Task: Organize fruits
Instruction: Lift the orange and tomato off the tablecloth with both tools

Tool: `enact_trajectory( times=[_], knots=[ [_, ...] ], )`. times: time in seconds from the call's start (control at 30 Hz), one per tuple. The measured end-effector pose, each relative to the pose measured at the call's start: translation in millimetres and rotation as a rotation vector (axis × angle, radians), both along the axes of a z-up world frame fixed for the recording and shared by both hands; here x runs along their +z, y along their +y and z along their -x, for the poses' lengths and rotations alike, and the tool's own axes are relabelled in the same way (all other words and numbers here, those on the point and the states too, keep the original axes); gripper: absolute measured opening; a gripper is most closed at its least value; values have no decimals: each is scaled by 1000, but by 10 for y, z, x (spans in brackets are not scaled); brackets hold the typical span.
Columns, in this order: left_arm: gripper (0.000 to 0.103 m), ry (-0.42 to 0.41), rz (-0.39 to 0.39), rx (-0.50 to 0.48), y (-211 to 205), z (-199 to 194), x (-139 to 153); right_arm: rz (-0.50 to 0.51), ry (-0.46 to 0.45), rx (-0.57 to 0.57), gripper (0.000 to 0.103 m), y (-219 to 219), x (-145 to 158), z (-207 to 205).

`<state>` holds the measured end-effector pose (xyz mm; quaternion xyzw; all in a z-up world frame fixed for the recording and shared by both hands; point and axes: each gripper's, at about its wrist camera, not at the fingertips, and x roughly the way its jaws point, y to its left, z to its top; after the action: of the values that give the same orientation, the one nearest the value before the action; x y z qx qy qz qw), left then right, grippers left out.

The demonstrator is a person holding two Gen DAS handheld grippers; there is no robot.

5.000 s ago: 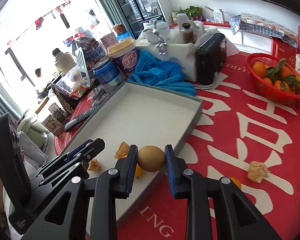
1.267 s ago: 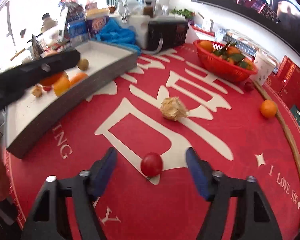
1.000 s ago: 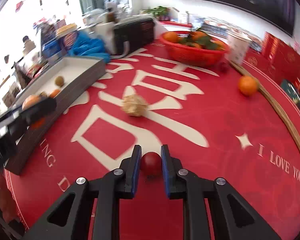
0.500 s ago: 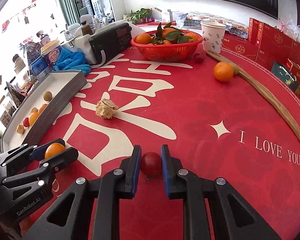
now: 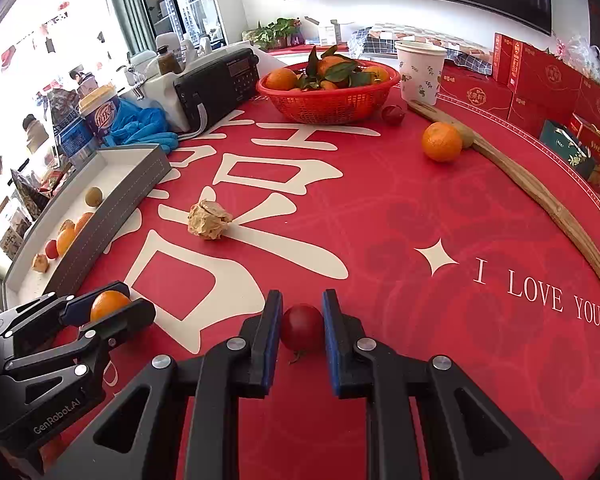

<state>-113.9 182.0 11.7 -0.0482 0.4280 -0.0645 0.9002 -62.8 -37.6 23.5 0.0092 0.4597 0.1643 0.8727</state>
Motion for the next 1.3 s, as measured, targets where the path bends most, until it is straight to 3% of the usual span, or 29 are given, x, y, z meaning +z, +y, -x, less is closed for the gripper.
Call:
enact_trajectory(
  times=[1.3],
  knots=[
    [38,-67,-23,30,96,75,101,-61,3,2,21,23,20,-14]
  ],
)
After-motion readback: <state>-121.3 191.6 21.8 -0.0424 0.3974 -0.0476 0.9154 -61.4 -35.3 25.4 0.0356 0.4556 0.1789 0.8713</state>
